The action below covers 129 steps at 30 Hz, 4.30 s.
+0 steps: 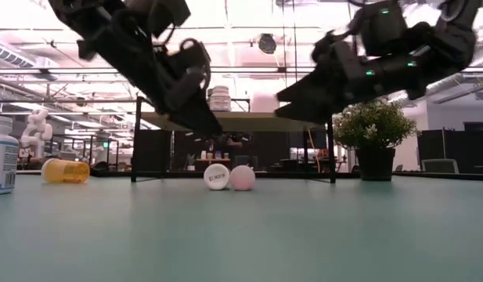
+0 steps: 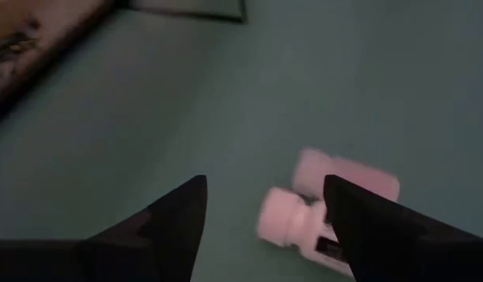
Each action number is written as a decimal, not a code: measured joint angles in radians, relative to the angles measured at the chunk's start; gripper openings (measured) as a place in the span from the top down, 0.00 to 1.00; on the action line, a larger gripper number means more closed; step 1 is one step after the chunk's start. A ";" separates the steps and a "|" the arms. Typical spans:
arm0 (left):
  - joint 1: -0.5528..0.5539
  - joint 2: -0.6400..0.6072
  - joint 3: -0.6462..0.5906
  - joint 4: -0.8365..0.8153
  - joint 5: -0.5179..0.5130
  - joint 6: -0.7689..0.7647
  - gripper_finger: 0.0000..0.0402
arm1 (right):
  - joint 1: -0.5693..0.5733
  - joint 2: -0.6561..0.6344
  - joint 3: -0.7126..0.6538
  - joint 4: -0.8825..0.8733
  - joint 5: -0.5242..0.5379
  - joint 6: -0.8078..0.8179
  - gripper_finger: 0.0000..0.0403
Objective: Pick and place medicine bottles onto shelf by color
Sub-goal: Put the white and black pill bottle on the shelf
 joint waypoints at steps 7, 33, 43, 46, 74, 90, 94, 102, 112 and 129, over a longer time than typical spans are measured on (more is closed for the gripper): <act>-0.005 -0.175 0.000 -0.202 -0.028 -0.158 0.37 | 0.025 0.248 0.232 -0.102 0.003 0.036 0.23; -0.017 -0.169 -0.001 -0.256 -0.074 -0.161 0.37 | -0.008 0.400 0.418 -0.261 0.027 -0.109 0.04; -0.019 -0.169 -0.001 -0.262 -0.069 -0.176 0.37 | 0.019 0.396 0.412 -0.473 -0.037 -0.164 0.04; -0.027 -0.169 -0.001 -0.266 -0.065 -0.180 0.37 | 0.029 0.377 0.418 -0.515 -0.052 -0.124 0.04; -0.081 -0.150 0.000 -0.139 0.032 -0.007 0.37 | 0.156 0.155 0.399 -0.621 -0.153 -0.304 0.11; -0.110 -0.157 0.000 -0.192 0.051 -0.080 0.37 | 0.350 0.167 0.374 -0.493 -0.125 -0.402 0.16; -0.144 -0.157 0.000 -0.240 0.051 -0.120 0.37 | 0.441 0.204 0.400 -0.524 -0.053 -0.675 0.16; -0.190 -0.157 0.000 -0.252 0.051 -0.166 0.37 | 0.538 0.388 0.599 -0.737 0.053 -0.972 0.16; -0.226 -0.157 -0.001 -0.266 0.050 -0.171 0.37 | 0.596 0.460 0.732 -0.881 0.063 -1.278 0.17; -0.236 -0.157 -0.001 -0.266 0.045 -0.208 0.37 | 0.595 0.461 0.724 -0.926 -0.009 -1.321 0.66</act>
